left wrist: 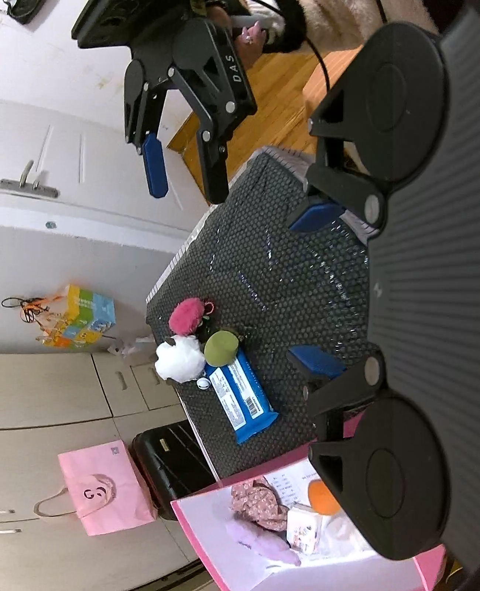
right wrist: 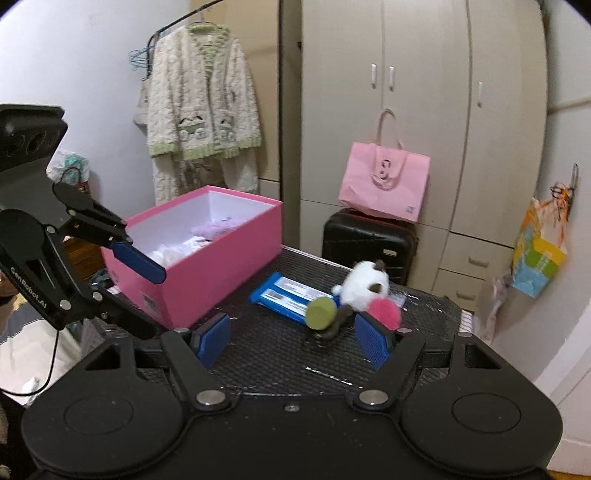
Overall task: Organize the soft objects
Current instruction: 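Move both open grippers back over the table toward the green ball and pom-pom, then grasp the green sponge ball with the left gripper while the right gripper grasps the pink pom-pom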
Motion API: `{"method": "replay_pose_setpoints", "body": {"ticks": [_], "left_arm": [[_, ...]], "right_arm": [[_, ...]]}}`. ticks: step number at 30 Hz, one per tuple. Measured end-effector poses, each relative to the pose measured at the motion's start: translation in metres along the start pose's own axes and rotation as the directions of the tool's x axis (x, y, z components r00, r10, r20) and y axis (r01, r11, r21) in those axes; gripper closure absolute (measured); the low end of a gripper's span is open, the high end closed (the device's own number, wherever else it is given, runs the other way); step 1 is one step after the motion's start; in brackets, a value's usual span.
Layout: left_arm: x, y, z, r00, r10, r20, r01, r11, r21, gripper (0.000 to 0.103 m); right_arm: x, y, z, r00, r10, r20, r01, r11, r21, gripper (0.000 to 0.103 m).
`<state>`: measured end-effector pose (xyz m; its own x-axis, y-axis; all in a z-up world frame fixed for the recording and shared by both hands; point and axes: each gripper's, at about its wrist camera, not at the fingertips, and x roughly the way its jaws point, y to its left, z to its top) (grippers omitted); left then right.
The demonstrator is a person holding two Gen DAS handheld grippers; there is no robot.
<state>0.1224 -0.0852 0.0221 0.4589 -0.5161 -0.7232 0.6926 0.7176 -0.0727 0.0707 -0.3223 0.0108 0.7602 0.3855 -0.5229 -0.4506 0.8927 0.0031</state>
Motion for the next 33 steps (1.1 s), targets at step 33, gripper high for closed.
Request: {"method": "replay_pose_setpoints", "body": {"ticks": [33], "left_arm": [[0.155,0.028,0.015,0.931,0.304,0.203,-0.268,0.945,-0.186,0.038]], "right_arm": [[0.155,-0.116,-0.032,1.000,-0.002,-0.009,0.004,0.958,0.287,0.025]]}}
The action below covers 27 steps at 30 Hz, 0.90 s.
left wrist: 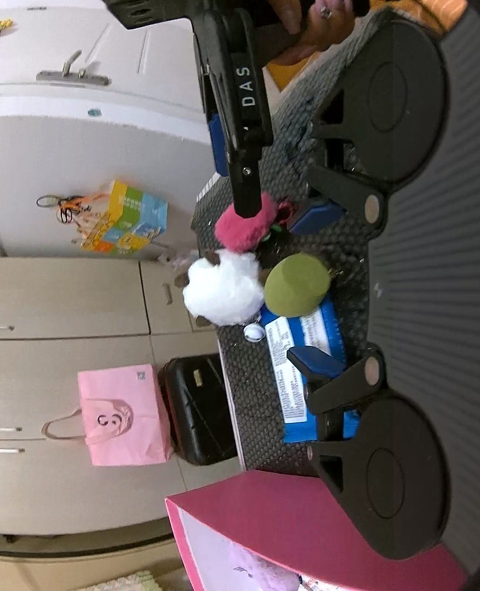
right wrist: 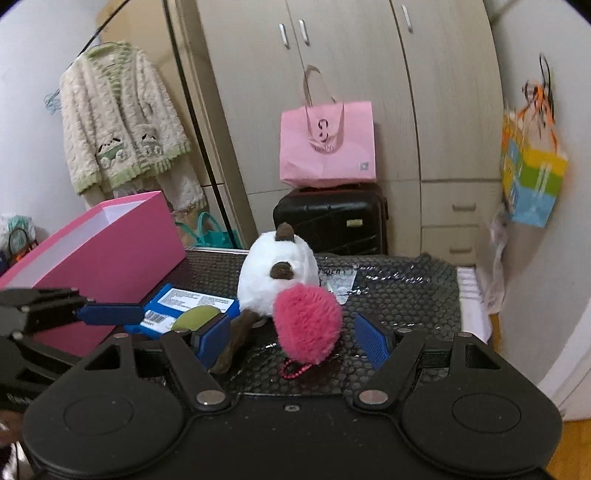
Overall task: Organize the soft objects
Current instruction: 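Grasp the green sponge ball with the left gripper while the right gripper grasps the pink pom-pom, then lift and carry the green ball and pink pom-pom with both grippers over the box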
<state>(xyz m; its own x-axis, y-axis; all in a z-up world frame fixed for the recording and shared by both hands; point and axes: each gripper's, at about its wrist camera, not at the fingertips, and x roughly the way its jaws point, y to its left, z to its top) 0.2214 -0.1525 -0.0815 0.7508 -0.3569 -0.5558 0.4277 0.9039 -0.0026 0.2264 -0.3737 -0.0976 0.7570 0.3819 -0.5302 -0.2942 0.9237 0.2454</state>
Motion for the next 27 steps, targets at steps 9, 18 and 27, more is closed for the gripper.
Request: {"method": "replay_pose_setpoints", "body": {"ticks": [9,18,27], "left_arm": [[0.025,0.002,-0.007,1.000,0.016,-0.019,-0.017,0.997,-0.076,0.039],[0.036,0.016,-0.006,0.999,-0.032,-0.025,0.027,0.985,-0.168,0.055],[0.030,0.015,-0.006,0.999,-0.045,-0.016,0.042,0.984,-0.173,0.064]], "right_arm": [[0.036,-0.006,-0.001,0.998,-0.020,-0.065,0.022,0.999,0.031,0.028],[0.043,-0.009,-0.008,0.998,-0.031,-0.058,0.033,0.998,0.045,0.059],[0.022,-0.001,-0.020,0.997,-0.079,-0.011,0.080,0.992,0.096,0.062]]}}
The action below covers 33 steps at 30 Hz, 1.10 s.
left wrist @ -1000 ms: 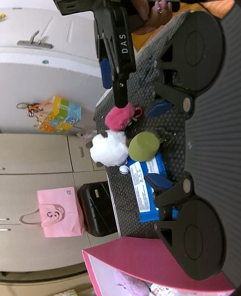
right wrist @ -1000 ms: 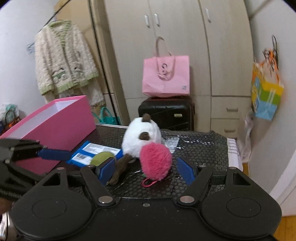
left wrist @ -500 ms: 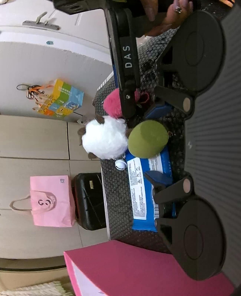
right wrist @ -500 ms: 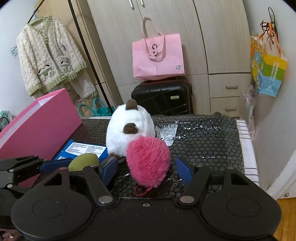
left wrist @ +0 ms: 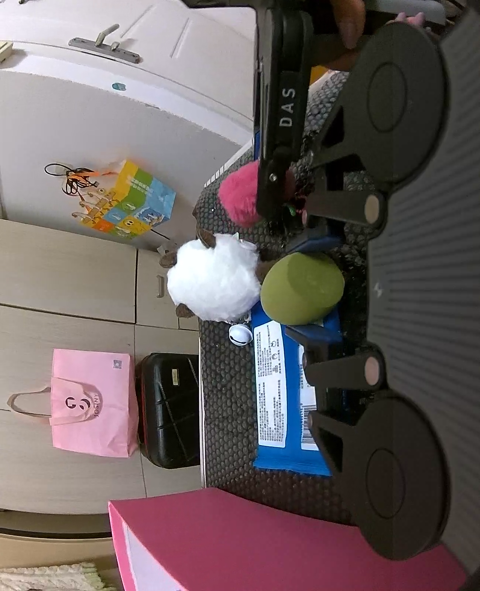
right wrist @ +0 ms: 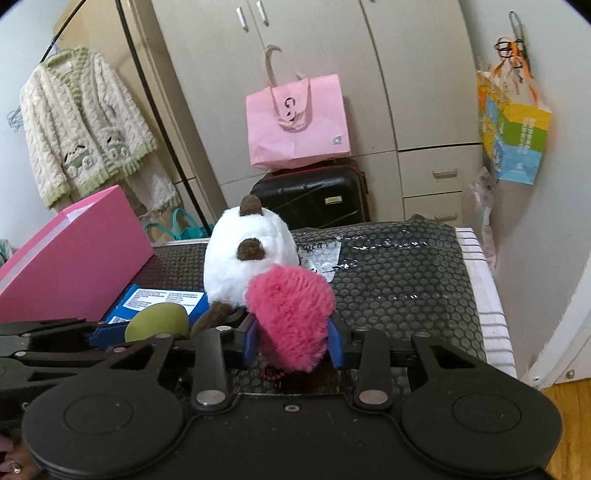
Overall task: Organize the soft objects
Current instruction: 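Lift and carry the green ball and pink pom-pom with both grippers over the box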
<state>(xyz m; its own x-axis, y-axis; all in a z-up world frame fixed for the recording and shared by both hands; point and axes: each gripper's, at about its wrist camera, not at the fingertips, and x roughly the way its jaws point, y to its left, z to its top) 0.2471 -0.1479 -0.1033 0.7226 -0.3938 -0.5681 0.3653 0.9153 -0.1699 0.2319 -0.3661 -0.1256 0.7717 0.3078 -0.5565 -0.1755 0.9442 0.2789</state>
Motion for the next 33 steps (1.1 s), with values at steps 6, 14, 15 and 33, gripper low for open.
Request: {"method": "replay_pose_setpoints", "body": {"ticks": [6,14,15,33], "left_arm": [[-0.023,-0.004,-0.005,1.000,-0.015,0.020,0.015,1.000,0.008,0.064],[-0.062,-0.008,-0.024,0.999,-0.041,0.012,0.041,0.999,0.025,0.064],[-0.067,-0.008,-0.026,0.999,-0.043,0.012,0.043,0.999,0.028,0.064],[-0.158,0.013,-0.059,0.997,-0.029,-0.070,0.034,0.997,0.073,0.064]], "right_arm": [[-0.023,0.010,-0.015,0.999,-0.028,0.018,0.027,0.999,0.036,0.062],[-0.057,0.032,-0.043,0.997,-0.061,0.037,0.058,0.996,0.071,0.061],[-0.060,0.035,-0.047,0.997,-0.062,0.036,0.059,0.996,0.073,0.061],[-0.107,0.092,-0.084,0.996,0.006,-0.092,-0.011,0.998,-0.054,0.061]]}}
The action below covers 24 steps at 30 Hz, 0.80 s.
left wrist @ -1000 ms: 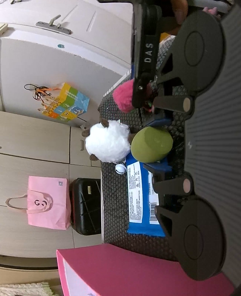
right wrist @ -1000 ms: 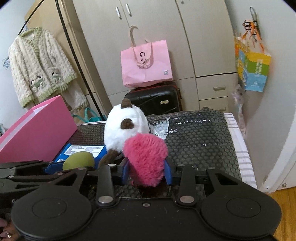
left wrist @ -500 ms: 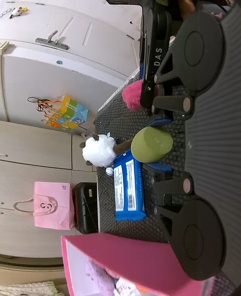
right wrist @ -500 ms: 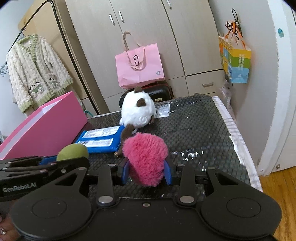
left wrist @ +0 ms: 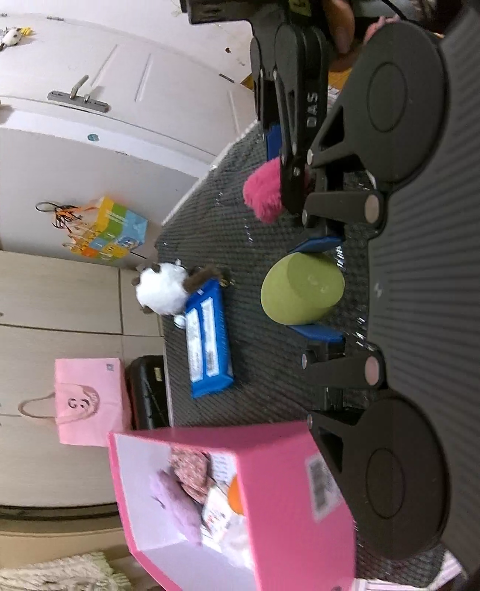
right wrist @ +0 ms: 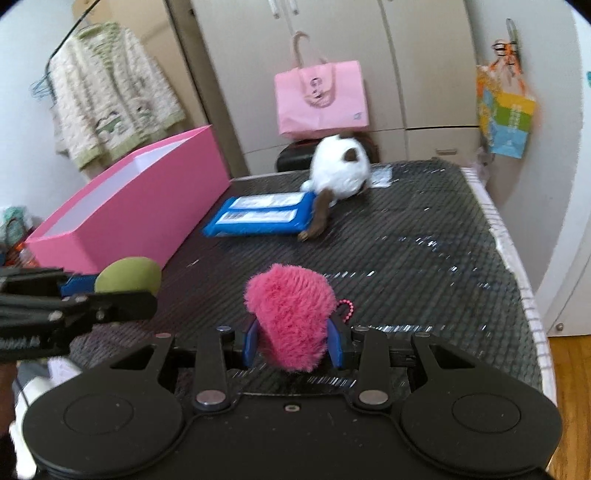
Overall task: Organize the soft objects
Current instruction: 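Lift and carry the green ball and pink pom-pom with both grippers over the box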
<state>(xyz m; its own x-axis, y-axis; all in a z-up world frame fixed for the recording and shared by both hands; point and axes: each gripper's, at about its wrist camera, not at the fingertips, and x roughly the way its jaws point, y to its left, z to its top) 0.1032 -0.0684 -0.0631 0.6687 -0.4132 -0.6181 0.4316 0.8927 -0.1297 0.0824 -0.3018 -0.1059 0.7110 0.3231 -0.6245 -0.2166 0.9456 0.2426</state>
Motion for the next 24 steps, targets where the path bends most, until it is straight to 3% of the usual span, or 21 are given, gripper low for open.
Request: {"method": "replay_pose_setpoints", "body": {"ticks": [5,9,16,24], "left_arm": [[-0.010,0.018,-0.007,0.999,-0.011,-0.037,0.010,1.000,-0.022,0.064],[-0.014,0.032,-0.013,0.998,0.030,-0.053,-0.032,0.999,-0.024,0.064],[-0.037,0.058,-0.009,0.997,0.035,-0.073,-0.038,0.999,-0.036,0.064],[-0.063,0.090,0.005,0.987,-0.034,-0.157,0.030,0.999,-0.029,0.064]], "right_arm": [[-0.011,0.016,-0.003,1.000,0.019,-0.024,-0.020,0.998,-0.054,0.061],[-0.017,0.026,-0.001,0.999,0.018,-0.030,-0.021,0.995,-0.094,0.061],[-0.022,0.039,0.012,0.992,0.098,-0.074,-0.105,0.990,-0.098,0.061],[-0.014,0.062,0.038,0.950,0.258,-0.176,-0.275,0.958,-0.080,0.061]]}}
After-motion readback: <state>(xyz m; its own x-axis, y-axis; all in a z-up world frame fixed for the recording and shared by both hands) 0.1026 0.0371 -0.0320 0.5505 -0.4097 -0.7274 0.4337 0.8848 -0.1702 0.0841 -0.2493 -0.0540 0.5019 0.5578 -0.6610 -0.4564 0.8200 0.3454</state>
